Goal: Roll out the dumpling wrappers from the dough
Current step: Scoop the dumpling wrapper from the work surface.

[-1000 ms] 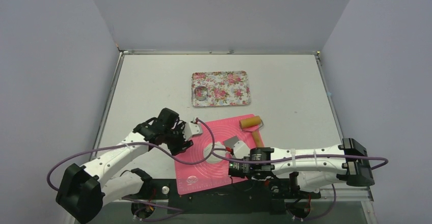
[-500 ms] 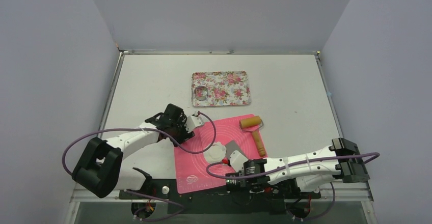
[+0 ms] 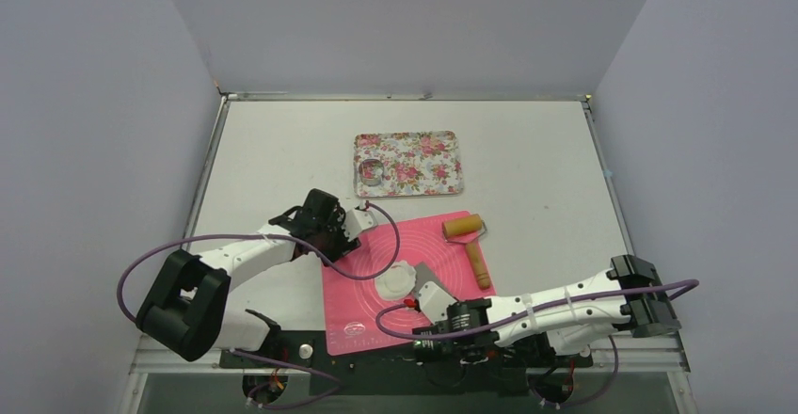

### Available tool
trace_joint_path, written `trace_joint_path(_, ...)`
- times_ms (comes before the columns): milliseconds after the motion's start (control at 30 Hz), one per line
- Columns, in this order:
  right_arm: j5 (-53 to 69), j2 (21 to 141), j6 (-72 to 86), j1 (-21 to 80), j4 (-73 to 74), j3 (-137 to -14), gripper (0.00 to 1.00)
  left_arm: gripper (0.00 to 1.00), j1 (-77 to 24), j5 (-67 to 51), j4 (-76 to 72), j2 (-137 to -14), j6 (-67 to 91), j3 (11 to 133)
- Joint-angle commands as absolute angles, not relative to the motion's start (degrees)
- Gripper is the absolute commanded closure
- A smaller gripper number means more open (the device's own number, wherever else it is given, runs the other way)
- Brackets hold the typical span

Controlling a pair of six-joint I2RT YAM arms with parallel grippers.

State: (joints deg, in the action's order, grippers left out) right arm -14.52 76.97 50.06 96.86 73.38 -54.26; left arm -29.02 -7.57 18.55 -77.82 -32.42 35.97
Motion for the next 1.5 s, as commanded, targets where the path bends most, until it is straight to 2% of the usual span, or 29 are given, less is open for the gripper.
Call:
trace_joint_path(0, -20.0, 78.4, 48.7, 97.0, 69.3, -58.5, 1.00, 0.52, -28.1, -3.7, 19.1, -79.7, -34.0, 35.2)
trace_joint_path(267, -18.0, 76.3, 49.6, 97.7, 63.2, -57.1, 1.00, 0.52, -26.9, -3.4, 20.4, -79.1, -35.2, 35.3)
trace_joint_path(600, -17.1, 81.3, 45.6, 95.8, 60.7, -57.5, 1.00, 0.52, -25.8, -4.5, 21.1, -78.2, -35.0, 35.9)
trace_joint_path(1000, -21.1, 79.5, 45.5, 84.5, 56.0, -53.3, 1.00, 0.52, -24.5, -4.3, 22.3, -76.6, -36.3, 35.0)
trace_joint_path(1200, -21.2, 82.7, 43.7, 83.2, 54.0, -53.8, 1.00, 0.52, -24.4, -4.3, 22.9, -76.5, -36.3, 35.4)
trace_joint_path(1467, -23.7, 80.4, 43.7, 82.9, 50.3, -51.9, 1.00, 0.52, -21.4, -3.8, 22.5, -77.1, -38.0, 34.7)
